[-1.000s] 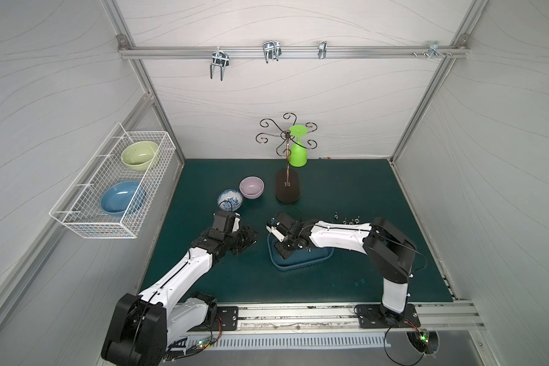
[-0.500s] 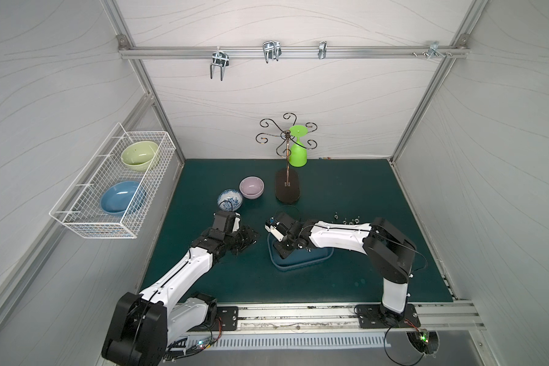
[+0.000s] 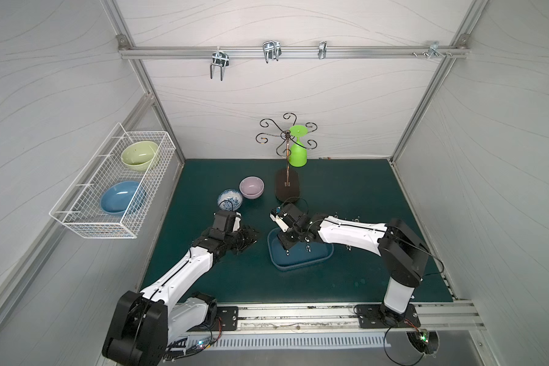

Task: Take out the wing nut from the storage box
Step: Place the wing nut at the center of the board.

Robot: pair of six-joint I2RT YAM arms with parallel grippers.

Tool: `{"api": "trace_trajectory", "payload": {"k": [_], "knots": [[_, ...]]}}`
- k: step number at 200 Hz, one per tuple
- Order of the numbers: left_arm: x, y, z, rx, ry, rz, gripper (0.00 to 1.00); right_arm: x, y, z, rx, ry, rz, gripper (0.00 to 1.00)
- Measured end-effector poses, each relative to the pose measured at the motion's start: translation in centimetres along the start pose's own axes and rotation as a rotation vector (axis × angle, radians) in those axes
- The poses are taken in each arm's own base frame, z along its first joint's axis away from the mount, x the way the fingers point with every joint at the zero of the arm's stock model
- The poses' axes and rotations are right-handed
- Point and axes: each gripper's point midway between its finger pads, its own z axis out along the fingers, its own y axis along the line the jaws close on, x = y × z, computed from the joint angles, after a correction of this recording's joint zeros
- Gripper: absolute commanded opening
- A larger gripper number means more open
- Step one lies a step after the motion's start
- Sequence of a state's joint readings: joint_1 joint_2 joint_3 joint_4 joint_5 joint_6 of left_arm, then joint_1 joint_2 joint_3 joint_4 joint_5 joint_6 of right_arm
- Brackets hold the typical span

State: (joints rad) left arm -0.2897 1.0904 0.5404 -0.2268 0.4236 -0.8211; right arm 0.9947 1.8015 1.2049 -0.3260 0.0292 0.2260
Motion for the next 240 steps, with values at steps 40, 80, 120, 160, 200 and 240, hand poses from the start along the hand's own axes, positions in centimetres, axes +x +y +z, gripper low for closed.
{"api": "trace_trajectory", "payload": {"k": [40,80,120,160,200,240], "knots": [[0.7,-1.7,0.4,0.006,0.019,0.057,0.48,0.5,-1.6,-0.9,0.040,-0.002,0.057,0.00],[1.5,-5.6,1.4,0.047,0.053,0.150,0.48,0.1,-4.6,-4.6,0.130,-0.061,0.142,0.00],[3.0,-8.5,3.0,0.064,0.105,0.226,0.48,1.4,-13.9,-9.9,0.334,-0.168,0.391,0.00],[5.8,-12.5,5.3,0.108,0.182,0.326,0.48,9.2,-22.7,-13.0,0.542,-0.133,0.681,0.00],[9.2,-15.9,7.7,0.156,0.267,0.403,0.47,14.5,-24.8,-14.2,0.593,-0.090,0.835,0.00],[12.0,-17.2,9.4,0.187,0.331,0.439,0.47,16.8,-24.0,-13.3,0.563,-0.043,0.891,0.00]]}}
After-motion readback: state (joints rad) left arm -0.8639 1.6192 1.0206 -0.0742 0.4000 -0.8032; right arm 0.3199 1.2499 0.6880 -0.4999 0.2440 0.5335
